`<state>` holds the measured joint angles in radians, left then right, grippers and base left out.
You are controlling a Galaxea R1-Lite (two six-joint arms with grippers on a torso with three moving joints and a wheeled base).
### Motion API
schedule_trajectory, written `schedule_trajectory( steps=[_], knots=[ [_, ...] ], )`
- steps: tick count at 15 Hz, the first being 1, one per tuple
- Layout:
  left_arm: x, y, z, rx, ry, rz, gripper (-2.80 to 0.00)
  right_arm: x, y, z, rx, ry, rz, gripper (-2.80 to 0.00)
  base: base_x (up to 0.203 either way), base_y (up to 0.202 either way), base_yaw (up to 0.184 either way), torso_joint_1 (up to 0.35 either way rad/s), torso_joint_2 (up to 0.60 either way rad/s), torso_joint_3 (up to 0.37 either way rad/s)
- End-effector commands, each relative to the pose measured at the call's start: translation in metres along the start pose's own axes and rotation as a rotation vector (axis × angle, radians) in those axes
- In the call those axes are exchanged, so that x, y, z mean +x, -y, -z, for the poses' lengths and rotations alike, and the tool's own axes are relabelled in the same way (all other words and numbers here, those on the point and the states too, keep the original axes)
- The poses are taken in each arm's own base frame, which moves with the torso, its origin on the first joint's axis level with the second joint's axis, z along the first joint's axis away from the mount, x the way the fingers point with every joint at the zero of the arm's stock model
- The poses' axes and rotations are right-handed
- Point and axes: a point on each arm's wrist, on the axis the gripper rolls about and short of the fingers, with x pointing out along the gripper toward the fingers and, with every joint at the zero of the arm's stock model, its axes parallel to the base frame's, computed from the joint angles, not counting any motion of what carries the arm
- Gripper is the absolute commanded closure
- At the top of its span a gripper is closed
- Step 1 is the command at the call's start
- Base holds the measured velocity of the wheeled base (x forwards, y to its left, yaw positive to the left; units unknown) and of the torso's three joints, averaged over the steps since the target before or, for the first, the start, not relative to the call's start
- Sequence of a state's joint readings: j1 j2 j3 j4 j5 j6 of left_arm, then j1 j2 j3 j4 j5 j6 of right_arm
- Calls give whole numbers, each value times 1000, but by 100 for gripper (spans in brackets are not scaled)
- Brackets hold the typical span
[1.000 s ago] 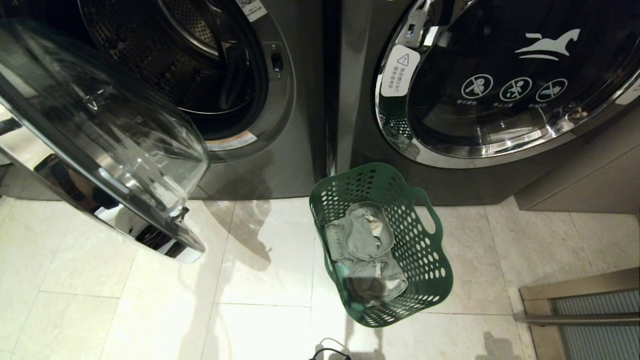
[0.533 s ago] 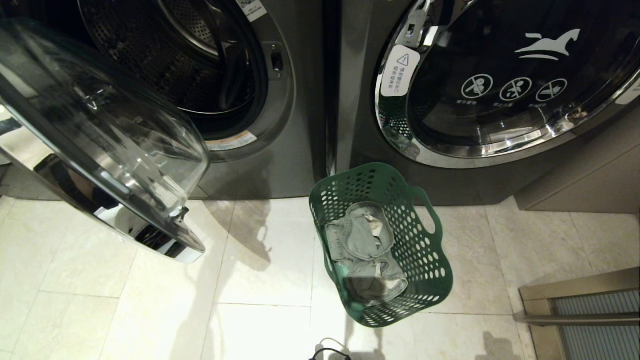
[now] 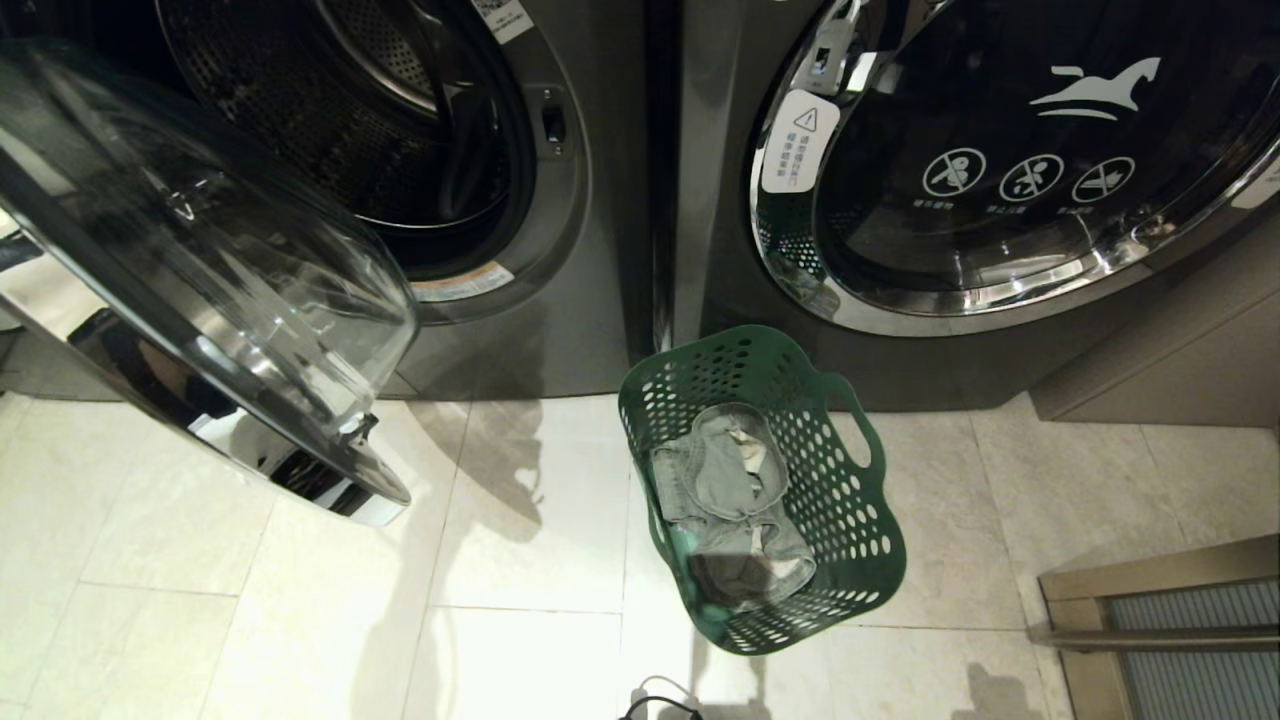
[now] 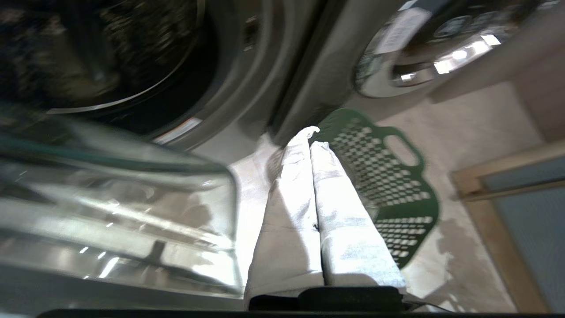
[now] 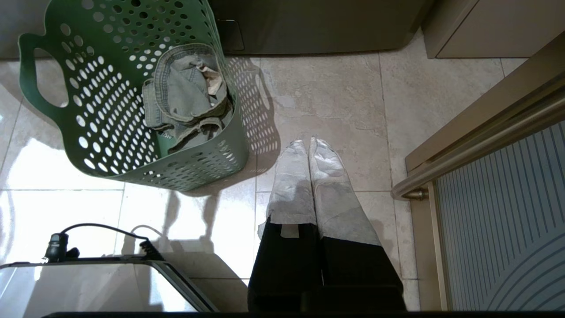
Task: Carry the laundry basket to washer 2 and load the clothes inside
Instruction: Open the lid of the washing machine
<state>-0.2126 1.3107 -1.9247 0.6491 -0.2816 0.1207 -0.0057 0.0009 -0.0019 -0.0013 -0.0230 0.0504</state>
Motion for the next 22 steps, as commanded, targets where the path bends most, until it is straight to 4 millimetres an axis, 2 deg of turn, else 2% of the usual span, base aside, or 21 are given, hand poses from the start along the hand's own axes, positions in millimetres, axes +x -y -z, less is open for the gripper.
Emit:
schedule_trajectory(
  steps=[1, 4, 6, 16, 18, 22],
  knots=[
    [20, -7, 6, -9, -45, -41, 0, 0, 0, 0, 0, -1, 1, 0, 0, 0, 0, 0, 0, 0],
    [27, -11, 10, -14, -88, -139, 0, 0, 0, 0, 2, -1, 1, 0, 0, 0, 0, 0, 0, 0],
    [21, -11, 9, -8, -91, -182, 0, 0, 0, 0, 0, 0, 2, 0, 0, 0, 0, 0, 0, 0],
    [-63, 3, 6, 78, -88, -362, 0, 0, 0, 0, 0, -1, 0, 0, 0, 0, 0, 0, 0, 0],
    [-70, 5, 14, 91, -135, -378, 0, 0, 0, 0, 0, 0, 2, 0, 0, 0, 0, 0, 0, 0],
    [-71, 6, 35, 56, -217, -397, 0, 0, 0, 0, 1, 0, 1, 0, 0, 0, 0, 0, 0, 0]
  ],
)
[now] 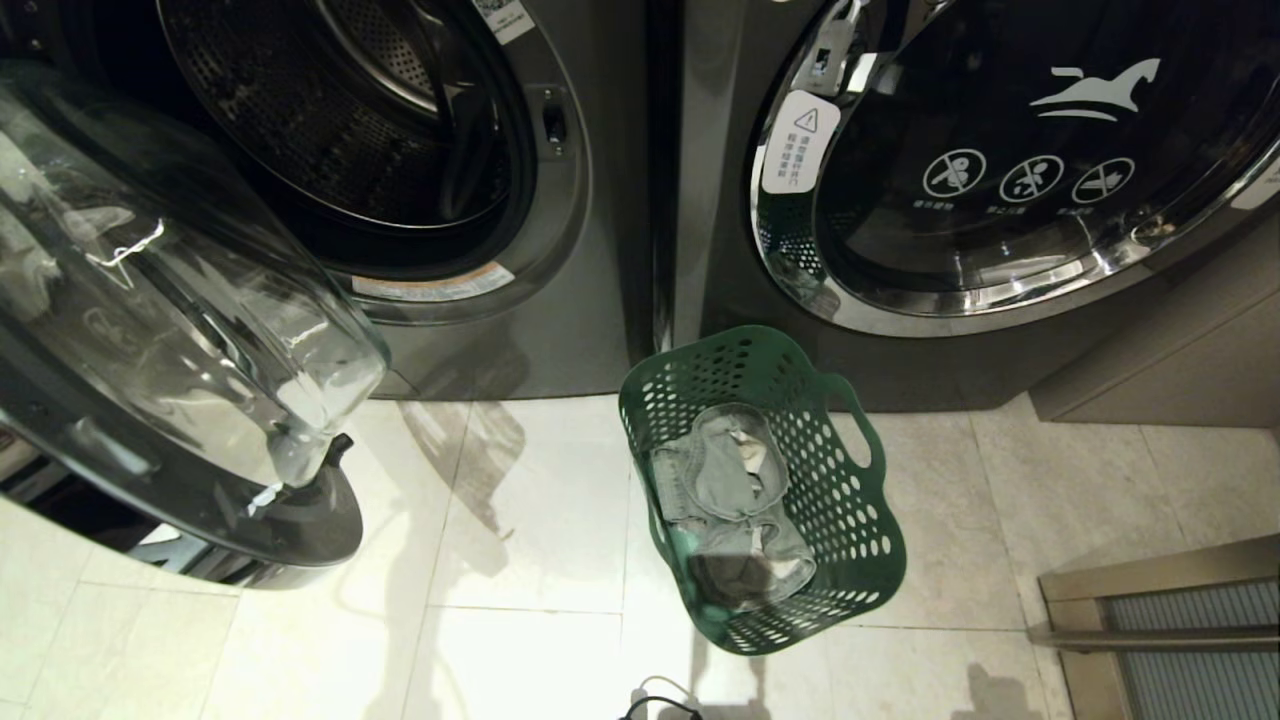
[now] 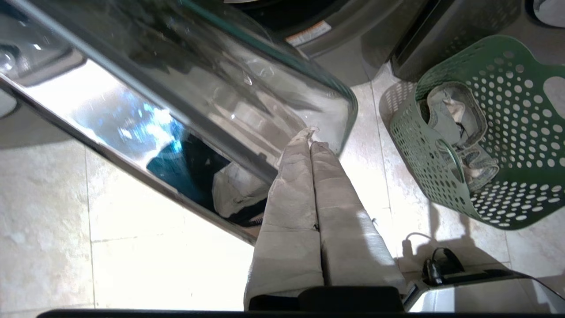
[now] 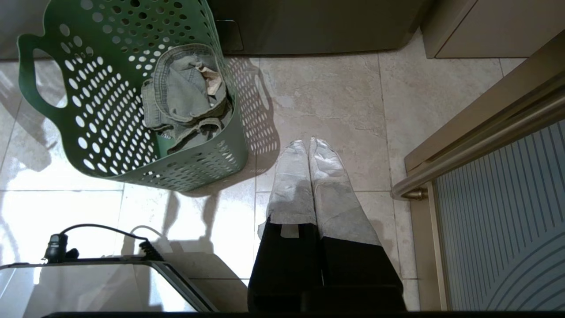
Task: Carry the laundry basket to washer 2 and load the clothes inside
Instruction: Open the lid of the washing machine
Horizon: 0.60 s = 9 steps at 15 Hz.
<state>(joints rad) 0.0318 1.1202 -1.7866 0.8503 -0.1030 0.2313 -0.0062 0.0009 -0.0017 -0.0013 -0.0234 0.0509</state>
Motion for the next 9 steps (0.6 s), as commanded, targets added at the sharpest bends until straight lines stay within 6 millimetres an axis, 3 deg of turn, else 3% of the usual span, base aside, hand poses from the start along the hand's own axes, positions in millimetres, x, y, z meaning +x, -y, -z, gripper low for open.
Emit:
schedule_trajectory(
  steps=[1, 9],
  knots=[
    [-2, 1, 6, -15, -18, -6, 0, 0, 0, 0, 0, 1, 0, 0, 0, 0, 0, 0, 0, 0],
    [-9, -5, 13, -93, -54, -165, 0, 0, 0, 0, 0, 1, 0, 0, 0, 0, 0, 0, 0, 0]
  ],
)
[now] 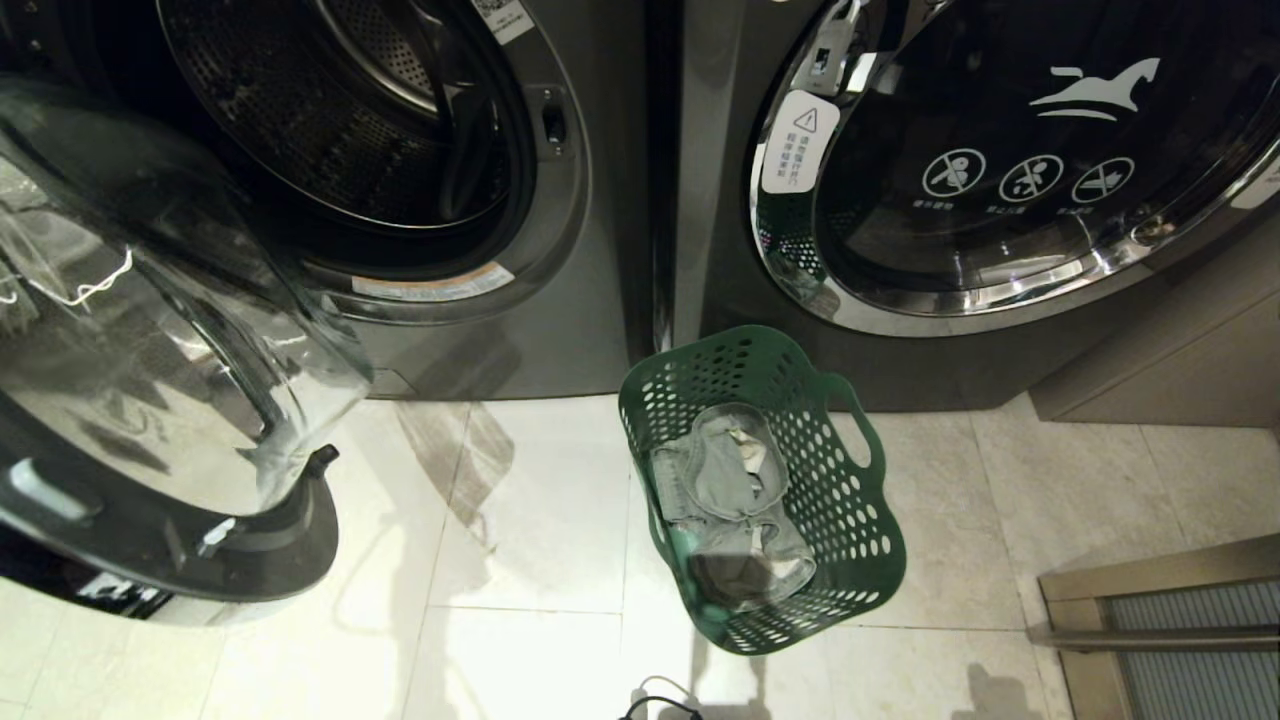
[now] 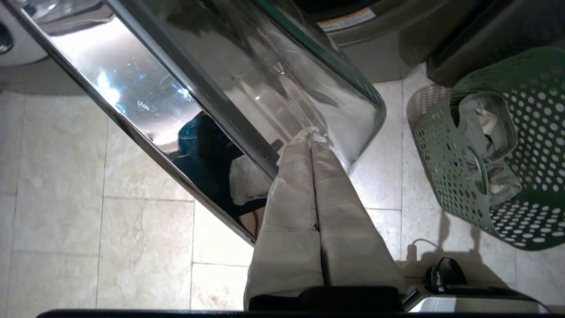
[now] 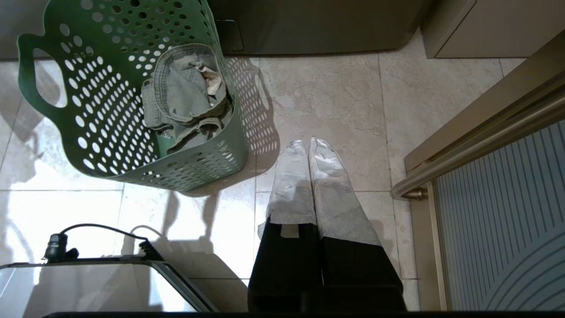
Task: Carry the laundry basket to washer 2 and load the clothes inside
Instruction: Open the lid of the washing machine
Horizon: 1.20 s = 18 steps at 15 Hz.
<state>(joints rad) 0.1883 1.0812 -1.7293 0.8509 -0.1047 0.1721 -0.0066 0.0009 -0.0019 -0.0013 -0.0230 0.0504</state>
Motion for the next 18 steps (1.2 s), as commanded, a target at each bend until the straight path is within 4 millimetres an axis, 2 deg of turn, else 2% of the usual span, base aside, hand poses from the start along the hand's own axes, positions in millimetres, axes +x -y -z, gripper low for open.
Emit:
schedule_trajectory(
  steps=[1, 4, 11, 13, 18],
  knots=[
    [-3, -2, 5, -30, -21, -59, 0, 0, 0, 0, 1, 0, 0, 0, 0, 0, 0, 0, 0, 0],
    [-3, -4, 14, -178, -49, -132, 0, 0, 0, 0, 0, 0, 0, 0, 0, 0, 0, 0, 0, 0],
    [-6, -22, 6, -371, 1, -434, 0, 0, 0, 0, 0, -1, 0, 0, 0, 0, 0, 0, 0, 0],
    [-2, -27, 10, -452, -7, -490, 0, 0, 0, 0, 0, 0, 0, 0, 0, 0, 0, 0, 0, 0],
    [10, -39, 8, -515, 13, -557, 0, 0, 0, 0, 0, -1, 2, 0, 0, 0, 0, 0, 0, 0]
  ],
)
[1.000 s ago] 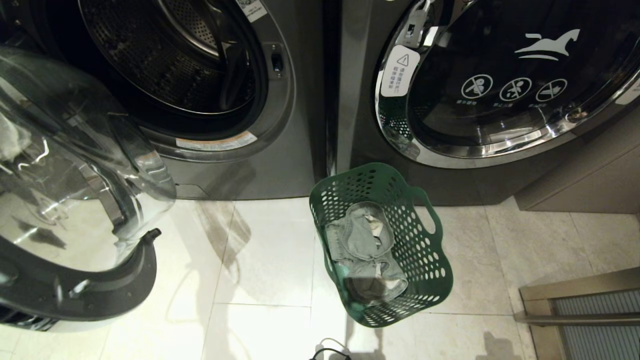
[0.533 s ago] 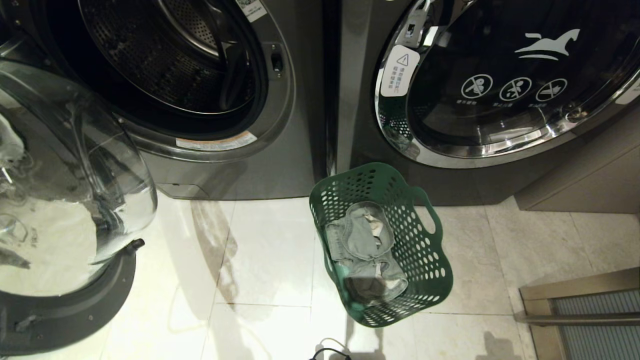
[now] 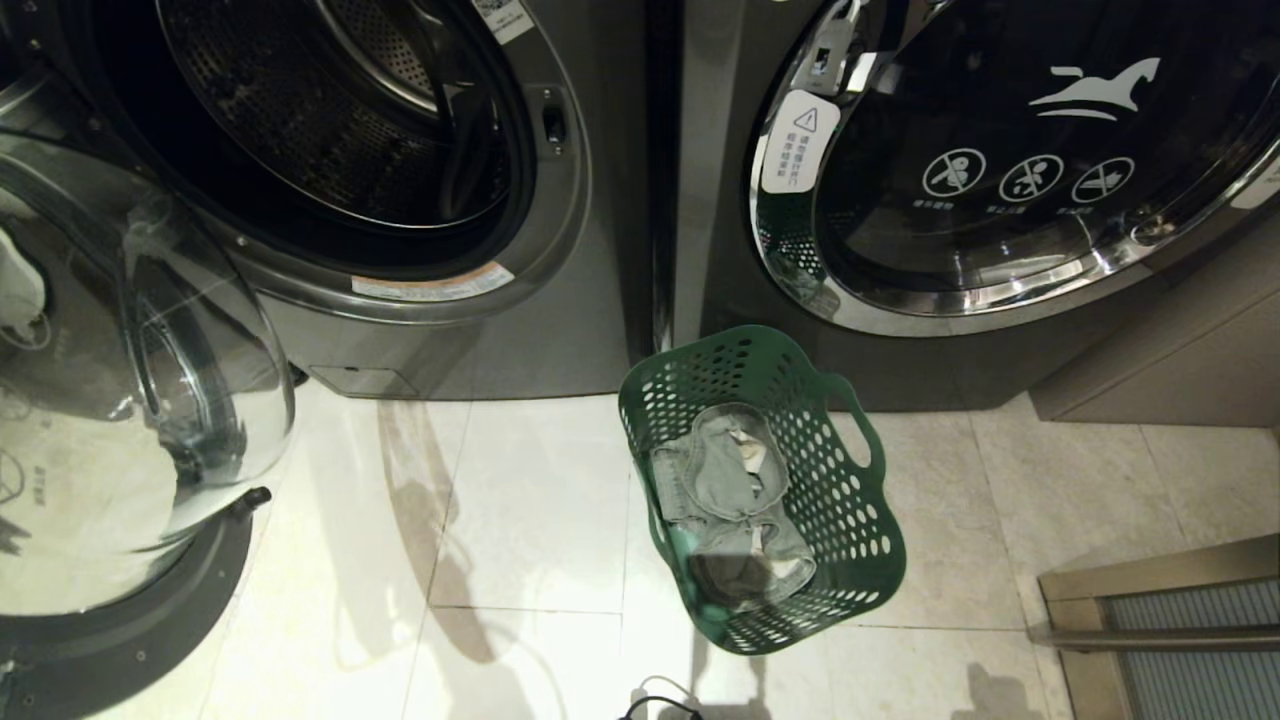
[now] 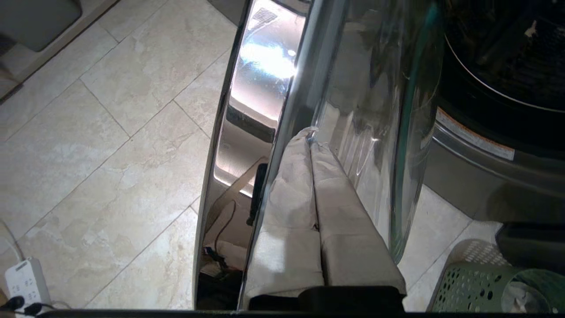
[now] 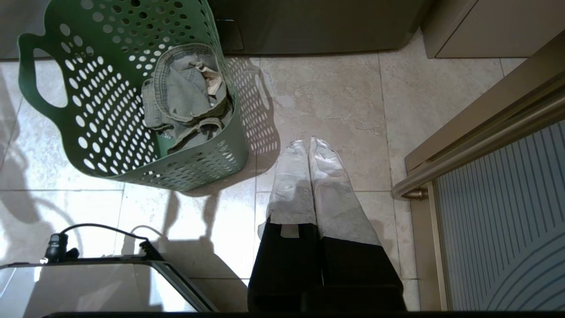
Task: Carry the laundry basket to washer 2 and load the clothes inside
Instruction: Open the lid of the washing machine
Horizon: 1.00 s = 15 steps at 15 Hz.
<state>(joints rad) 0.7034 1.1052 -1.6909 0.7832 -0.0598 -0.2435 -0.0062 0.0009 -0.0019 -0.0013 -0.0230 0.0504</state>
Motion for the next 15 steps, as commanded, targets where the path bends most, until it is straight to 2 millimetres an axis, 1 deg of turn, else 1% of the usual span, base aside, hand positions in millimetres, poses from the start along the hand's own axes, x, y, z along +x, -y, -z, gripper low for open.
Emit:
schedule_trajectory(
  steps=[1, 4, 6, 7, 8, 9, 10, 12, 14, 15],
  knots=[
    [11, -3, -2, -17, -5, -48, 0, 0, 0, 0, 0, -1, 0, 0, 0, 0, 0, 0, 0, 0],
    [38, -17, -15, -70, 69, -168, 0, 0, 0, 0, 0, -1, 0, 0, 0, 0, 0, 0, 0, 0],
    [56, -33, -21, -89, 119, -256, 0, 0, 0, 0, 0, -1, 0, 0, 0, 0, 0, 0, 0, 0],
    [66, -45, -25, -96, 151, -302, 0, 0, 0, 0, 0, -1, 0, 0, 0, 0, 0, 0, 0, 0],
    [73, -51, -29, -93, 187, -309, 0, 0, 0, 0, 0, -1, 0, 0, 0, 0, 0, 0, 0, 0],
    [71, -49, -31, -79, 211, -277, 0, 0, 0, 0, 0, -1, 1, 0, 0, 0, 0, 0, 0, 0],
    [61, -43, -34, -54, 245, -236, 0, 0, 0, 0, 2, -1, 1, 0, 0, 0, 0, 0, 0, 0],
    [33, -21, -35, 42, 322, -105, 0, 0, 0, 0, 0, -1, 0, 0, 0, 0, 0, 0, 0, 0],
    [4, 0, -26, 123, 371, 74, 0, 0, 0, 0, 0, 0, 1, 0, 0, 0, 0, 0, 0, 0],
    [-15, 7, -15, 161, 387, 177, 0, 0, 0, 0, 1, 1, 0, 0, 0, 0, 0, 0, 0, 0]
  ],
)
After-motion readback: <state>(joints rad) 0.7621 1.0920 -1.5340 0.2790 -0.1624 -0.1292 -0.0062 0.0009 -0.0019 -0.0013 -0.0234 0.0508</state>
